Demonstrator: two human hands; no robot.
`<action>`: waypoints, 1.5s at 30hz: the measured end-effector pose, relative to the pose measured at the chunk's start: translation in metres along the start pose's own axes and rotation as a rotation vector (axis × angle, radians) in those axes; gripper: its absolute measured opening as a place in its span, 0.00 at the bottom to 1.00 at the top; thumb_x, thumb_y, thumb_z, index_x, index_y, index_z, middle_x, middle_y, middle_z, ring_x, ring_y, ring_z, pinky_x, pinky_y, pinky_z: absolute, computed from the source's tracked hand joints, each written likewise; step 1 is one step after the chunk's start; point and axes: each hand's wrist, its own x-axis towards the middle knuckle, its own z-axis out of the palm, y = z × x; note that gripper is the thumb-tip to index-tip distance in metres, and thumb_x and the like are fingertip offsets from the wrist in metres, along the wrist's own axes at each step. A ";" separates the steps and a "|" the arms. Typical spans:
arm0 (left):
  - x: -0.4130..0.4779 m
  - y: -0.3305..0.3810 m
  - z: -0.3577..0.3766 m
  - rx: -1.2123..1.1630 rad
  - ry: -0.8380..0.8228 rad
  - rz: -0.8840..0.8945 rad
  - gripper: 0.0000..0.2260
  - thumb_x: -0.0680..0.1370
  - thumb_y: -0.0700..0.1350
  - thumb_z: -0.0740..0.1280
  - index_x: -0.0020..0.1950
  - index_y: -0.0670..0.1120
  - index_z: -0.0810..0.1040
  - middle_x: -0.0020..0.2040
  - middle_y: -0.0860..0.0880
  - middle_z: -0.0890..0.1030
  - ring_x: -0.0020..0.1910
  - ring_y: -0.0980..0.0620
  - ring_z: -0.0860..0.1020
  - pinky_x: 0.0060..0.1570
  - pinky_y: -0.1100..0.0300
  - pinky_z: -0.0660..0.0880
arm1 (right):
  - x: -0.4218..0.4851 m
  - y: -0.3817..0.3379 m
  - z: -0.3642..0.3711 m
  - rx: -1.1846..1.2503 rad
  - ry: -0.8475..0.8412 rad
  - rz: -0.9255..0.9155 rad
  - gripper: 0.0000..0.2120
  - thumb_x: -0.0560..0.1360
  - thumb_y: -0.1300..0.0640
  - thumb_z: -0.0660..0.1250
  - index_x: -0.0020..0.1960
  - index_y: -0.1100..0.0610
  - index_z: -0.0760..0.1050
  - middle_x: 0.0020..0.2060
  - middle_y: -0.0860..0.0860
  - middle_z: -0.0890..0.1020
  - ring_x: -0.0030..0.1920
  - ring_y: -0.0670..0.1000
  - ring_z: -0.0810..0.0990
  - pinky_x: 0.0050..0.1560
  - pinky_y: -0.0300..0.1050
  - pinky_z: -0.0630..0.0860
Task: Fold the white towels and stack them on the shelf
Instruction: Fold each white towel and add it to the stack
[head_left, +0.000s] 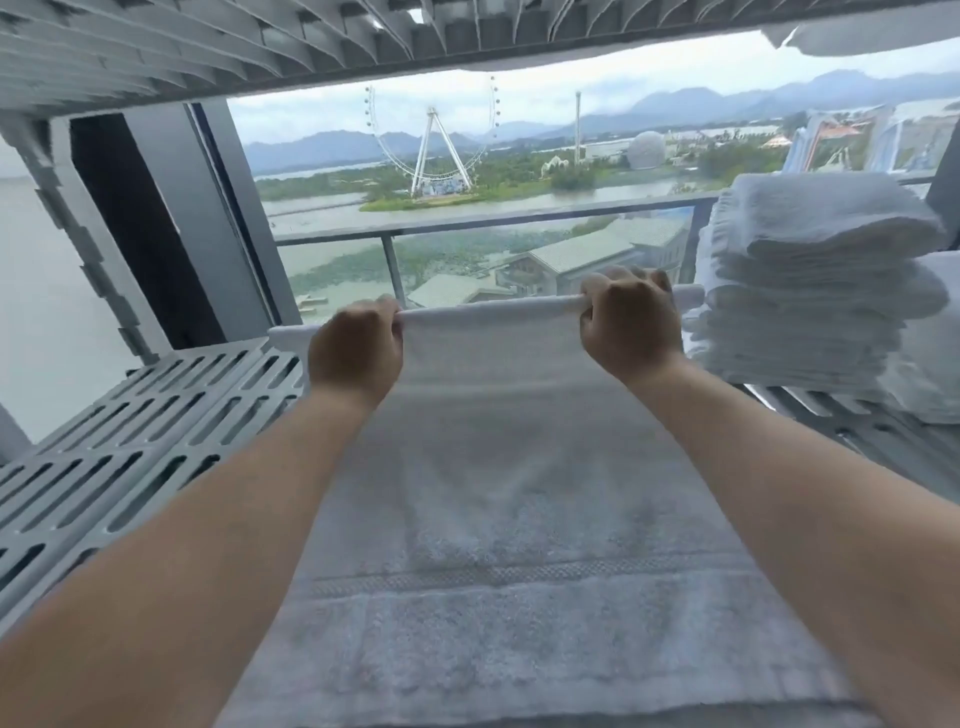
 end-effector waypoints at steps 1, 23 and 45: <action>-0.006 0.000 -0.006 0.007 0.019 0.025 0.08 0.81 0.43 0.61 0.50 0.42 0.79 0.42 0.41 0.81 0.40 0.38 0.79 0.34 0.51 0.74 | -0.008 -0.001 -0.009 -0.005 0.031 -0.008 0.06 0.67 0.63 0.63 0.41 0.60 0.78 0.38 0.59 0.81 0.43 0.62 0.79 0.52 0.53 0.70; -0.123 0.005 -0.049 0.038 -0.140 -0.021 0.12 0.75 0.31 0.65 0.49 0.43 0.84 0.42 0.44 0.82 0.41 0.44 0.78 0.46 0.53 0.77 | -0.119 -0.005 -0.069 -0.072 -0.302 0.176 0.13 0.68 0.70 0.62 0.45 0.60 0.83 0.44 0.60 0.80 0.48 0.62 0.78 0.48 0.50 0.75; -0.124 0.006 -0.044 -0.025 -0.147 -0.162 0.13 0.73 0.33 0.59 0.40 0.45 0.80 0.38 0.48 0.79 0.37 0.48 0.72 0.35 0.58 0.65 | -0.127 -0.012 -0.082 0.007 -0.284 0.060 0.08 0.70 0.62 0.63 0.42 0.57 0.81 0.41 0.55 0.83 0.46 0.60 0.79 0.53 0.52 0.74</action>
